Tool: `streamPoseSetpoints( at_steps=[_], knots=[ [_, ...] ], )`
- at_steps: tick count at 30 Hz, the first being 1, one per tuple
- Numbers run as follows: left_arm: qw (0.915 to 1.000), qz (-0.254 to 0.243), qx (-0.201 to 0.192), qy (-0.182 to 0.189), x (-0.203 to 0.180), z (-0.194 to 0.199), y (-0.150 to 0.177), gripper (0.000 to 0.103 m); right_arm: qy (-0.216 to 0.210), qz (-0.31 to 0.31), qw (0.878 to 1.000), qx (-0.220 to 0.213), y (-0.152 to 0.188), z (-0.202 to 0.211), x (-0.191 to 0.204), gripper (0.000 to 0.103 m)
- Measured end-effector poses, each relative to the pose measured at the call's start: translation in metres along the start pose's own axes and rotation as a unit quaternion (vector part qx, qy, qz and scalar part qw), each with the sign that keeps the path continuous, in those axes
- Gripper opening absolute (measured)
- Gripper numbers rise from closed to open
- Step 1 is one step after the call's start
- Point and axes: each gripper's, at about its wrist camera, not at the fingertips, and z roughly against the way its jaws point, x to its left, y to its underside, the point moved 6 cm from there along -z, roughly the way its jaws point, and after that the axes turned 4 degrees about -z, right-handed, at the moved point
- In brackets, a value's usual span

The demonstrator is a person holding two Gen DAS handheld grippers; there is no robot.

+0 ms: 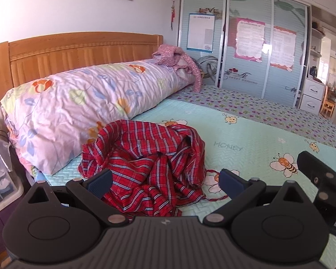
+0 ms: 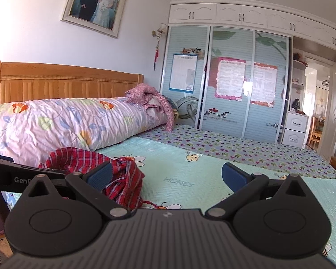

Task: Fold clothes
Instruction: 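Move both grippers toward the crumpled red plaid shirt on the bed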

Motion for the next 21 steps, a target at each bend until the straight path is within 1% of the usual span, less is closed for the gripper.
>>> streamPoseSetpoints(
  at_steps=[3, 5, 10, 17, 21],
  knots=[
    [1.0, 0.0, 0.0, 0.002, 0.006, 0.0, 0.001, 0.103, 0.0, -0.002, 1.0, -0.001, 0.0, 0.002, 0.002, 0.103],
    [1.0, 0.0, 0.0, 0.003, 0.01, 0.0, 0.002, 0.103, -0.008, 0.015, 1.0, 0.004, 0.0, 0.003, 0.013, 0.103],
    [1.0, 0.002, 0.002, 0.003, 0.024, 0.003, 0.006, 0.103, -0.02, 0.001, 1.0, 0.021, -0.008, -0.004, 0.024, 0.103],
    [0.9999, 0.014, 0.007, 0.002, 0.046, -0.003, 0.01, 0.103, -0.021, -0.013, 0.999, 0.036, -0.014, -0.014, 0.03, 0.103],
    [0.9999, 0.013, 0.01, -0.002, 0.05, -0.006, 0.014, 0.103, -0.023, -0.017, 0.999, 0.039, -0.015, -0.02, 0.034, 0.103]
  ],
)
